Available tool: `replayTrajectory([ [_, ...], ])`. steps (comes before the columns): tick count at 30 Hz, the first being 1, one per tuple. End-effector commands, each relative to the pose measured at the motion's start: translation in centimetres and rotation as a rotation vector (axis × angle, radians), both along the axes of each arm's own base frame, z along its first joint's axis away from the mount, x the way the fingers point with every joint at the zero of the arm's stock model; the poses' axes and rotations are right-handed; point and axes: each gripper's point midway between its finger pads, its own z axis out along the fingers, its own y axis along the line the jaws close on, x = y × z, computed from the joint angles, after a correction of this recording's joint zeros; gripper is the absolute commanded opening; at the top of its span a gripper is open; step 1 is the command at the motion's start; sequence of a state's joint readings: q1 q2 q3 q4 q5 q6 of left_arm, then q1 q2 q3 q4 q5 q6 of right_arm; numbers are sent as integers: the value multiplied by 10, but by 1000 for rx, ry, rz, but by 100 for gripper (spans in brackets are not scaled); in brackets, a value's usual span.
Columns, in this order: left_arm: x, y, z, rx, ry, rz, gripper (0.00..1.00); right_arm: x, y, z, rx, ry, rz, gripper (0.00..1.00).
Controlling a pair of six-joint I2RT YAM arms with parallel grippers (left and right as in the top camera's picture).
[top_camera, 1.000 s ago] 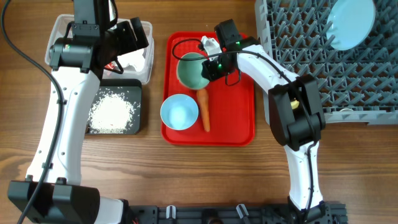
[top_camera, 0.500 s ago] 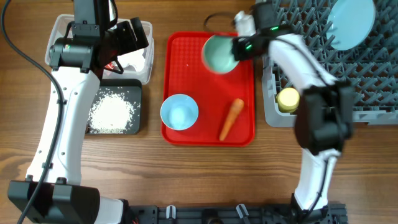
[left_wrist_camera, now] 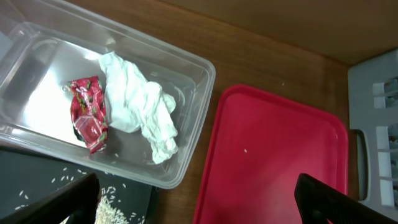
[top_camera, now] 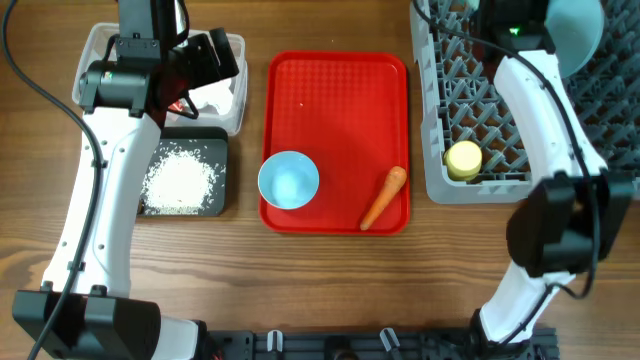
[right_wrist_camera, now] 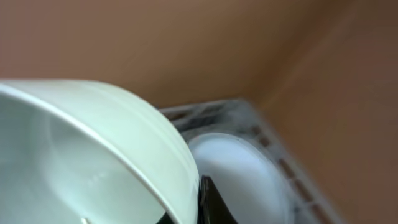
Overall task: Sort waste into correct bins and load items into the dishwasher rack
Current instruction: 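Carry the green bowl right and set it in the dish rack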
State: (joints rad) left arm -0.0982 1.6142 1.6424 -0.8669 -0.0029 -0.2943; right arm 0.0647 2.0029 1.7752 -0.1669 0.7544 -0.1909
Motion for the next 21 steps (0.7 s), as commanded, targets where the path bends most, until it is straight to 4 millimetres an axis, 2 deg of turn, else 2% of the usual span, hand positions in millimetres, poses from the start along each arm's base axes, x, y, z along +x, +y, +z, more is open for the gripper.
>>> replayTrajectory([
  [1, 1, 1, 0, 1, -4, 12, 100, -7, -40, -26, -253, 179, -181, 4],
  [9, 1, 1, 0, 1, -4, 11, 100, 13, -53, -56, -422, 268, -220, 4],
  [17, 1, 1, 0, 1, -4, 11, 100, 16, -68, -89, -420, 290, -254, 4],
  [21, 1, 1, 0, 1, -4, 11, 100, 15, -82, -92, -405, 278, -274, 4],
])
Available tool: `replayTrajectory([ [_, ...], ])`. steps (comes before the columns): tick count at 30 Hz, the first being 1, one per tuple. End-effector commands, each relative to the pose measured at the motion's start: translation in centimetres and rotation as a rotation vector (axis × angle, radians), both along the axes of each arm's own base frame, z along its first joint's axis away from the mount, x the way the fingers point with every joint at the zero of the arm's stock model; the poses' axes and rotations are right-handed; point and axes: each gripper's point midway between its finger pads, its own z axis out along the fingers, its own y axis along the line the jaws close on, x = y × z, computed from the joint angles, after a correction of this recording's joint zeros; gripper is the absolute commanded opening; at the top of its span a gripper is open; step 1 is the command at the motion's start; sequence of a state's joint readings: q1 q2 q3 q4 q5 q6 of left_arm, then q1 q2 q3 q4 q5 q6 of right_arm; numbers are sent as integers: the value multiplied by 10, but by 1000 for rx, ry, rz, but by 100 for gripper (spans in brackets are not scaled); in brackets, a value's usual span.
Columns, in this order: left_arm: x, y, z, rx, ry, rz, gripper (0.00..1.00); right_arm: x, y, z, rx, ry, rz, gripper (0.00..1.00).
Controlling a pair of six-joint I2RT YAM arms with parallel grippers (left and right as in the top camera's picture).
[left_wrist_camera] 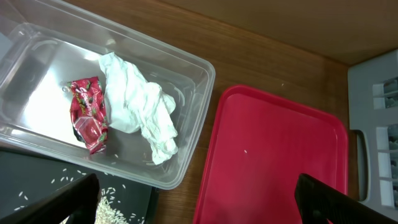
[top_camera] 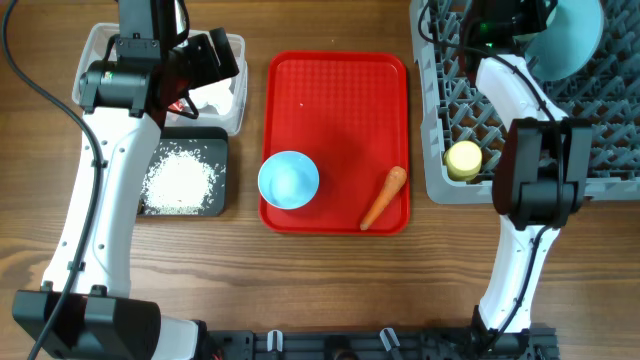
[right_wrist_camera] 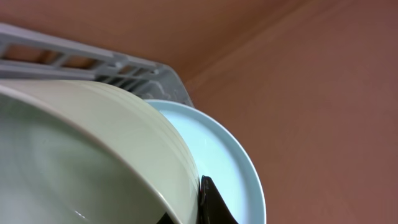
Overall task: Sort waste into correct bins and load items into the dishwasher rack
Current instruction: 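Carry the green bowl right and set it in the dish rack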
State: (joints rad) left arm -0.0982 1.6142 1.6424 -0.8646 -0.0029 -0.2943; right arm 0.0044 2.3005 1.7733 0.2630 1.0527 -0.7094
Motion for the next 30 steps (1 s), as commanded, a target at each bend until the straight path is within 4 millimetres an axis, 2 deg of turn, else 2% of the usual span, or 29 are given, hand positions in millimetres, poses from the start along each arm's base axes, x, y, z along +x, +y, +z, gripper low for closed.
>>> replayTrajectory([
  [1, 1, 1, 0, 1, -2, 11, 100, -5, -18, -9, -3, 1, -48, 4],
  [8, 1, 1, 0, 1, -2, 13, 100, -4, -22, -13, 1, 14, -39, 4],
  [16, 1, 1, 0, 1, -2, 11, 100, -5, -13, -37, 40, 119, -3, 4],
  [25, 1, 1, 0, 1, -2, 11, 100, 0, 18, -42, 50, 134, 43, 6],
  [27, 1, 1, 0, 1, -2, 11, 100, 0, 24, -44, 49, 141, 54, 10],
  [29, 1, 1, 0, 1, -2, 11, 100, 0, 29, -46, 48, 158, 63, 26],
  [30, 1, 1, 0, 1, -2, 11, 100, 0, 32, -47, 48, 166, 66, 38],
])
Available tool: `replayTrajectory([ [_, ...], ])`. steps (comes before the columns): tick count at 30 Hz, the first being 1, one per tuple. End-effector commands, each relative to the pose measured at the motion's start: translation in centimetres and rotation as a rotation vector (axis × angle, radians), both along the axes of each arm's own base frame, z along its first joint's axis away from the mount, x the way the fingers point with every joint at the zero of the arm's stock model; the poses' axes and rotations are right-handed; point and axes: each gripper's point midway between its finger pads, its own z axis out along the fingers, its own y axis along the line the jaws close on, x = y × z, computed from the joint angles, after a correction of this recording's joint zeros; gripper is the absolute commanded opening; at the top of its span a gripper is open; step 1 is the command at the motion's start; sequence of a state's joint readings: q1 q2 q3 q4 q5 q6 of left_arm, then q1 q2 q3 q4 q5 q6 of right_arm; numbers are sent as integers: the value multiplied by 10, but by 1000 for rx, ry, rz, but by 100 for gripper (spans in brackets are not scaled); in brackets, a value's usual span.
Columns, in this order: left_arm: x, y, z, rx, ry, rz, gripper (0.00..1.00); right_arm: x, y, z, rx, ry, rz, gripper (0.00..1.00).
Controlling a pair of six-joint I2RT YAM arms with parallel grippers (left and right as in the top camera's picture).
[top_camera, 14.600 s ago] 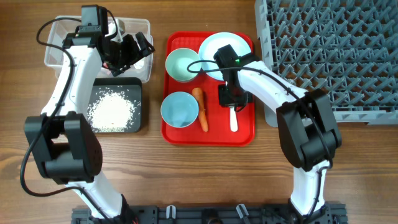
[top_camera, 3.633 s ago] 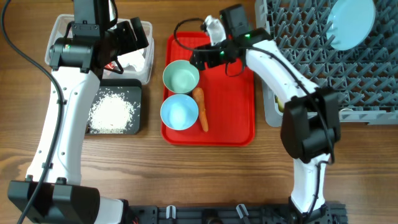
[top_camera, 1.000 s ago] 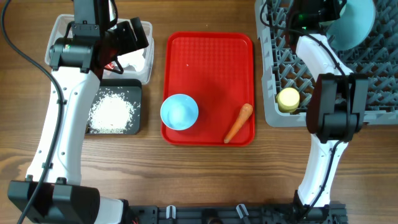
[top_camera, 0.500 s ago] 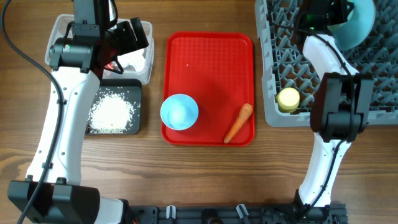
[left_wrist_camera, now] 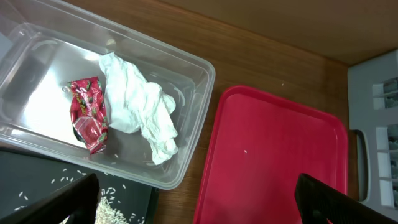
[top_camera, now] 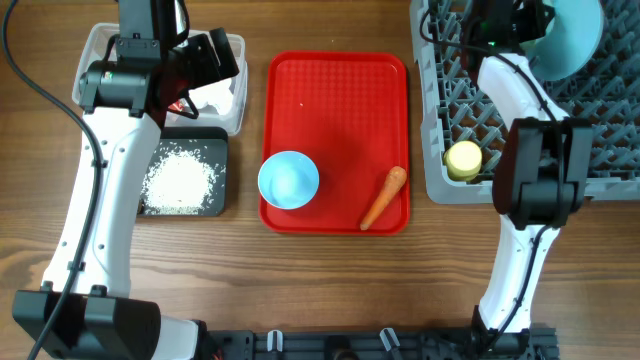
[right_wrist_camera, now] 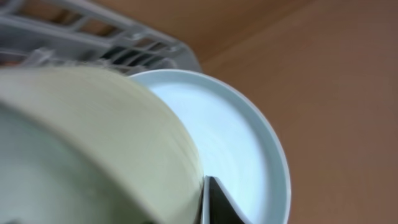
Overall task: Sort waste into correct bins and load items into the dishwasher rack
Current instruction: 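Carry the green bowl right and set it in the dish rack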
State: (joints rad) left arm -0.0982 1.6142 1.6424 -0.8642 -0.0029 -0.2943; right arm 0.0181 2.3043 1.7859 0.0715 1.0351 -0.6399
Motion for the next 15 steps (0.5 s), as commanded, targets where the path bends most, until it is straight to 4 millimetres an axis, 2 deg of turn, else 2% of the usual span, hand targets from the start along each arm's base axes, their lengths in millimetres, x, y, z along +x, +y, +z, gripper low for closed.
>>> replayTrajectory([
  [1, 1, 1, 0, 1, -1, 11, 100, 4, 23, -21, 12, 47, 50, 53],
  [4, 1, 1, 0, 1, -1, 11, 100, 4, 24, -21, 12, 51, 51, 76],
  [6, 1, 1, 0, 1, -1, 11, 100, 4, 24, -21, 12, 51, 52, 84],
  [12, 1, 1, 0, 1, -1, 11, 100, 6, 32, -21, 8, 55, 65, 96],
  [15, 1, 1, 0, 1, -1, 11, 100, 8, 43, -21, 2, 67, 91, 100],
])
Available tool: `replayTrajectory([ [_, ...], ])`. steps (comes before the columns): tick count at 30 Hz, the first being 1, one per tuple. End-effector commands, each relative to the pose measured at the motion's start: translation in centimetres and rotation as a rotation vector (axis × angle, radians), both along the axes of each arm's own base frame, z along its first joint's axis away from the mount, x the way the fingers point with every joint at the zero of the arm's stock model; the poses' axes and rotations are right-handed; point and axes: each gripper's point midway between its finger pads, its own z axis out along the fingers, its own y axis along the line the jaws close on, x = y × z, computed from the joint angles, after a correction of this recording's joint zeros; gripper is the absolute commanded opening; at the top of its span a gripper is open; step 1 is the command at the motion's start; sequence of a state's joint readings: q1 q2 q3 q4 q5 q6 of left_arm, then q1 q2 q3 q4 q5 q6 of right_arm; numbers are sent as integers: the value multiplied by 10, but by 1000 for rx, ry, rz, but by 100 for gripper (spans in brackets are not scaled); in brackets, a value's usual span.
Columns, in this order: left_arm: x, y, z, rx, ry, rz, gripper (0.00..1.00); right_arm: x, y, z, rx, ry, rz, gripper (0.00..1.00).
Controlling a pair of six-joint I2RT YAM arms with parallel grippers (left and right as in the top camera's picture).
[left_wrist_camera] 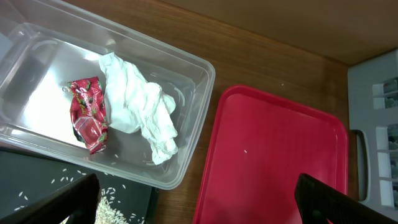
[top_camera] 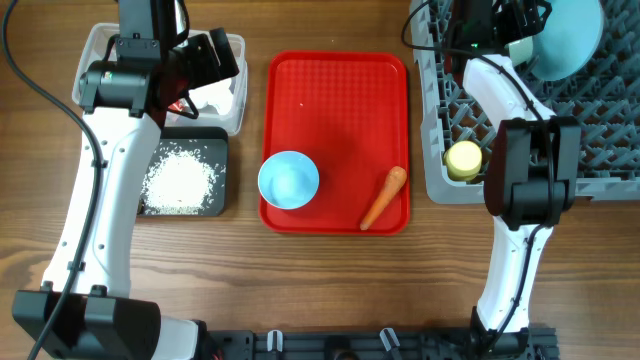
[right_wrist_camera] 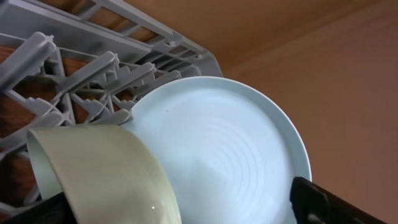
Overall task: Sort waste into correct bins and load items into the dishwasher rack
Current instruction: 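Carry the green bowl right and set it in the dish rack, then reach the right gripper back to the blue bowl and grasp it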
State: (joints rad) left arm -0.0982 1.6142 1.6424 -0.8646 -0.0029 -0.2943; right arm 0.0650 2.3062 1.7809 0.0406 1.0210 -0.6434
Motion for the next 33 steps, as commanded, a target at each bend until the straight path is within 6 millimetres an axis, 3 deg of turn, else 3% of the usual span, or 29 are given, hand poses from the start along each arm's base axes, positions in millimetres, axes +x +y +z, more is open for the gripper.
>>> replayTrajectory([
  [1, 1, 1, 0, 1, -2, 11, 100, 4, 17, -13, 2, 21, 36, 100],
  [15, 1, 1, 0, 1, -2, 11, 100, 17, 65, 5, 47, -133, 101, 100],
  [20, 1, 1, 0, 1, -2, 11, 100, 17, 67, 31, 115, -254, 100, 100],
  [22, 1, 1, 0, 1, -2, 11, 100, 19, 75, 54, 155, -295, 158, 100],
  [26, 1, 1, 0, 1, -2, 12, 100, 18, 93, 68, 279, -304, 252, 100],
  [28, 1, 1, 0, 1, -2, 11, 100, 15, 111, 60, 386, -243, 329, 100],
  [31, 1, 1, 0, 1, -2, 12, 100, -2, 159, 30, 643, -58, 501, 100],
  [33, 1, 1, 0, 1, -2, 11, 100, -27, 205, 6, 878, 112, 641, 98],
])
